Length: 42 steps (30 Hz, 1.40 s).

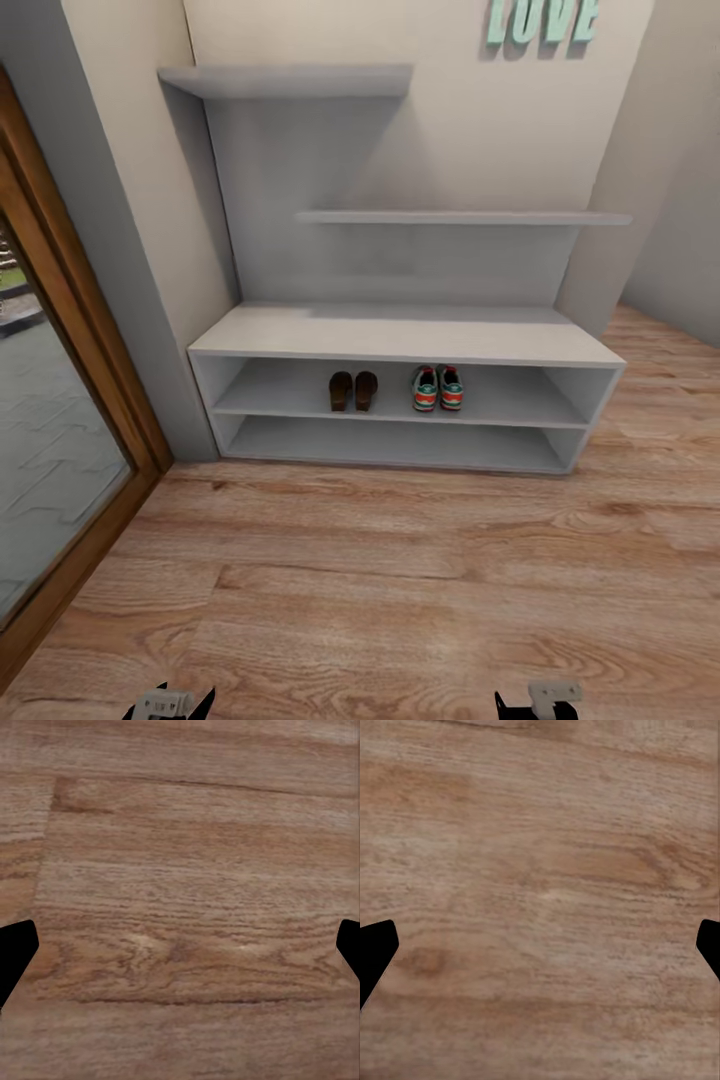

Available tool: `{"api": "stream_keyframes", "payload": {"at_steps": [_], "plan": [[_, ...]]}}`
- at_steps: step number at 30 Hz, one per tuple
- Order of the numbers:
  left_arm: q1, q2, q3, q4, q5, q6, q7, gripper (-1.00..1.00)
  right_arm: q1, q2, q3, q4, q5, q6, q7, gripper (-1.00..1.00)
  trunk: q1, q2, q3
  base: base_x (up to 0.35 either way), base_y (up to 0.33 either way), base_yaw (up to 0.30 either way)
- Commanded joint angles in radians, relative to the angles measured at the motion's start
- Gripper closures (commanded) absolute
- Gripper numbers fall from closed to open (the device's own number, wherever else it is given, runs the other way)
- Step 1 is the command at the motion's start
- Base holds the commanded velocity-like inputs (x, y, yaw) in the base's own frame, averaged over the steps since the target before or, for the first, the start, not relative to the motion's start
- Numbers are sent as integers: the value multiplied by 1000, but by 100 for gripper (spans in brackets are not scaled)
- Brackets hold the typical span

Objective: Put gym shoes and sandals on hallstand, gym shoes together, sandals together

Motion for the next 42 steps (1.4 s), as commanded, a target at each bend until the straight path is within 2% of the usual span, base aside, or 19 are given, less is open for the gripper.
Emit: {"api": "stream_keyframes", "payload": {"at_steps": [1,7,31,42], "plan": [[-1,0,5,1,5,1,-10,-100,0,0,-8,1,11,-3,-4,-100,-1,0,3,0,0,0],[-1,0,5,2,5,1,-10,-100,3,1,-8,2,11,-2,-4,-100,-3,1,26,0,0,0],[-1,4,6,2,5,1,-10,-100,11,4,-7,1,9,-3,-2,-100,-95,169,102,0,0,0],[-1,-3,6,2,5,2,-10,-100,11,4,-7,1,9,-3,-2,-100,-137,246,136,0,0,0]]}}
